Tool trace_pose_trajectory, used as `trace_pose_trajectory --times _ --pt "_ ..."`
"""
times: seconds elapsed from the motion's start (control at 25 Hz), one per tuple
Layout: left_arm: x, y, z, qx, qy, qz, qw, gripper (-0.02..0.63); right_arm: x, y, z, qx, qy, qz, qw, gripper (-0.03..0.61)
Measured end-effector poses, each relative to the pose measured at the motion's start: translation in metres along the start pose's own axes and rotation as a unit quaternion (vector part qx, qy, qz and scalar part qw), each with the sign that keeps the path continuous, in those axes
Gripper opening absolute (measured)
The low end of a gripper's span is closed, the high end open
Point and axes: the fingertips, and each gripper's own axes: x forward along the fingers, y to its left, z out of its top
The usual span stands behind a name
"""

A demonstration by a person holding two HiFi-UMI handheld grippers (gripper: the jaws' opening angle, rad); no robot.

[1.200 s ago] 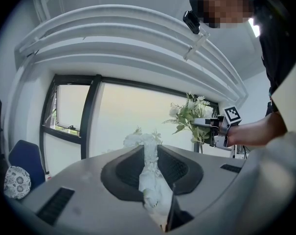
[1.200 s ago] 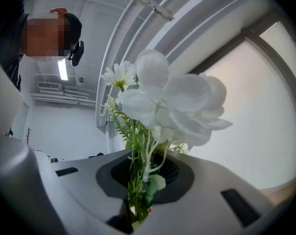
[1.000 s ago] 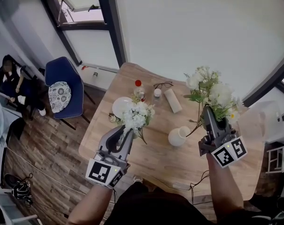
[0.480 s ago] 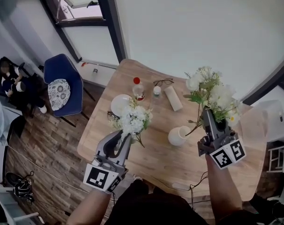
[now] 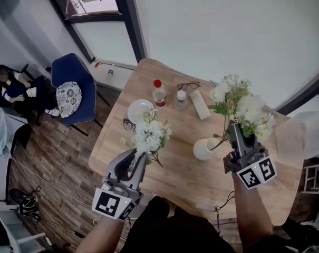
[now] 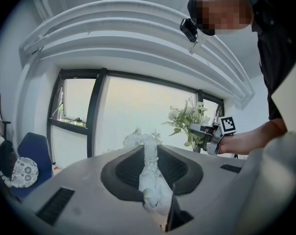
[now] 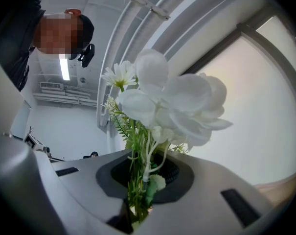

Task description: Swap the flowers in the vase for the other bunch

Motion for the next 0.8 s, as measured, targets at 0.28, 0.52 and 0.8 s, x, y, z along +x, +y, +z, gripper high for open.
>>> trace_pose_trajectory --times 0.28,0.52,0.8 --pt "-0.008 -0.006 -0.001 0.034 0.002 -0.007 0.9994 0.078 -0.007 -0.004 -0.027 -0.008 0.005 -0.007 1.000 0.069" --pt "-0.002 -0.010 -0.001 0.040 -0.005 -0.019 0.9990 0.078 -0.006 -0.008 -0.048 -0.003 0.014 -0.010 1.000 0.069" --pt "-0.004 -0.016 -0.016 0.027 0.020 -0.024 0.9991 0.078 -0.007 -0.005 -0.069 -0.020 0.030 -0.004 0.999 0.069"
